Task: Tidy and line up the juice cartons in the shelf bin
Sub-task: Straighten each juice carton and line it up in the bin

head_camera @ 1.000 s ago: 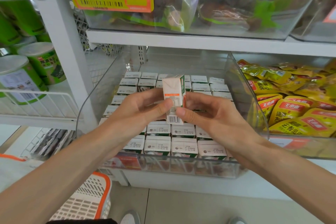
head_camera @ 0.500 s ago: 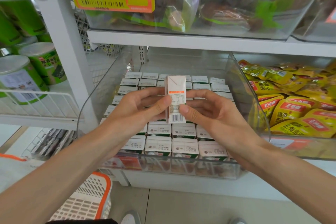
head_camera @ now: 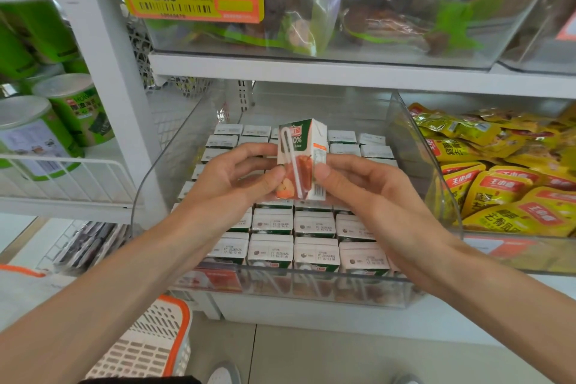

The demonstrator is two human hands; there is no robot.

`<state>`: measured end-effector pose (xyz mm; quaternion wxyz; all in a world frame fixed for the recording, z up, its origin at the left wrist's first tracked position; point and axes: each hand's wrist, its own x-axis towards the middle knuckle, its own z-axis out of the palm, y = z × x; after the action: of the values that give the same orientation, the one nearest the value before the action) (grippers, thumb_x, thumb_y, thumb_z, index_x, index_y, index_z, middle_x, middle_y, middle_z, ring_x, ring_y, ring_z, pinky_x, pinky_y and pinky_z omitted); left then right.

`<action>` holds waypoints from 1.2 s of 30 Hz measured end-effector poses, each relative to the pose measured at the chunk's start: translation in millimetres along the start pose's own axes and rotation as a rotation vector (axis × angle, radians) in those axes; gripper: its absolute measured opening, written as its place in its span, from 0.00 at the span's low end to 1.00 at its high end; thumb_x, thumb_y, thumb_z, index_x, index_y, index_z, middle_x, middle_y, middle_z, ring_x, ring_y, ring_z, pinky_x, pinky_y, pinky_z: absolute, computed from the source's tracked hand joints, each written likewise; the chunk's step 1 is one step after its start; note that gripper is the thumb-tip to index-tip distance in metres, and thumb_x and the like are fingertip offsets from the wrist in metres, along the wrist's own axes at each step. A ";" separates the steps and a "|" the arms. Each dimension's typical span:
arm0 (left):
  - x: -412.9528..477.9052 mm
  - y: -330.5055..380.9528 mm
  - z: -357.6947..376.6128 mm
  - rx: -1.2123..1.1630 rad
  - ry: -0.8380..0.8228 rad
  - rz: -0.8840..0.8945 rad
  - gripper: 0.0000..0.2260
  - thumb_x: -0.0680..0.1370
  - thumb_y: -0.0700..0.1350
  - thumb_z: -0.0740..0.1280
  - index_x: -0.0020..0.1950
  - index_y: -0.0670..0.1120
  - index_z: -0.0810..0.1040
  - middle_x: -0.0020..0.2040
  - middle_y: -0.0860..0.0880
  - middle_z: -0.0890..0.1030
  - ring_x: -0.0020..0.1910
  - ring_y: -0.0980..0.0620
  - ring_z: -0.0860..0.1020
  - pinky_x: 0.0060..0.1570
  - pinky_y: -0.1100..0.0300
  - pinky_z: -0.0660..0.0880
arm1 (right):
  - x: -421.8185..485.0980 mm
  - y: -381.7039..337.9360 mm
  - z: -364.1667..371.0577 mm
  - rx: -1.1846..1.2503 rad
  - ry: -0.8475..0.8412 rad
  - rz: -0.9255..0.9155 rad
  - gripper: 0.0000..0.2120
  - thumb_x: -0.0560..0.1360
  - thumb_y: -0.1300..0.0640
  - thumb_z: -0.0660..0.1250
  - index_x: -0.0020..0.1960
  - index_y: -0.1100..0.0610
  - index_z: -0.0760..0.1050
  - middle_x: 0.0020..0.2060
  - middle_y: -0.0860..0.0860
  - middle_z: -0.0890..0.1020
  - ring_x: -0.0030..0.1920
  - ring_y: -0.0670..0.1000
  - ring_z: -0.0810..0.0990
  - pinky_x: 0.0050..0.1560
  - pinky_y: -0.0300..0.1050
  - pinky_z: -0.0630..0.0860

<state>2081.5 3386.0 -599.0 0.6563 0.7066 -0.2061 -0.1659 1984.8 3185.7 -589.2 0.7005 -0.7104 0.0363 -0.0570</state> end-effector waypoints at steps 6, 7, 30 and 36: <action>-3.4 4.0 0.0 0.074 -0.055 0.024 0.22 0.74 0.51 0.76 0.68 0.55 0.80 0.62 0.58 0.85 0.62 0.58 0.83 0.66 0.52 0.75 | 0.7 1.2 -0.5 -0.008 0.017 -0.012 0.12 0.76 0.55 0.77 0.60 0.52 0.85 0.51 0.50 0.89 0.55 0.49 0.88 0.61 0.44 0.79; -4.2 5.1 0.4 0.081 -0.073 0.023 0.21 0.75 0.51 0.75 0.68 0.56 0.80 0.63 0.59 0.84 0.62 0.60 0.82 0.67 0.52 0.75 | 1.5 1.6 -1.1 -0.004 0.010 -0.008 0.13 0.77 0.56 0.77 0.61 0.52 0.84 0.52 0.50 0.89 0.55 0.50 0.88 0.61 0.44 0.79; -6.3 9.5 4.2 0.213 0.024 0.198 0.23 0.71 0.48 0.78 0.65 0.58 0.81 0.54 0.61 0.87 0.54 0.64 0.85 0.50 0.76 0.76 | 8.5 6.7 -5.3 -0.177 0.068 -0.193 0.23 0.77 0.55 0.76 0.70 0.50 0.79 0.55 0.45 0.89 0.57 0.47 0.87 0.61 0.40 0.81; -10.0 13.4 7.9 0.205 -0.013 0.226 0.16 0.84 0.46 0.65 0.71 0.56 0.78 0.55 0.58 0.88 0.53 0.58 0.86 0.47 0.63 0.82 | 12.5 -1.2 -3.3 0.087 0.144 0.149 0.16 0.82 0.48 0.70 0.69 0.46 0.77 0.47 0.57 0.90 0.47 0.56 0.90 0.43 0.39 0.84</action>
<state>2068.0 3383.7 -586.6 0.5937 0.7412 -0.3044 -0.0737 1996.7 3180.9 -587.6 0.7285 -0.6688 0.1367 -0.0571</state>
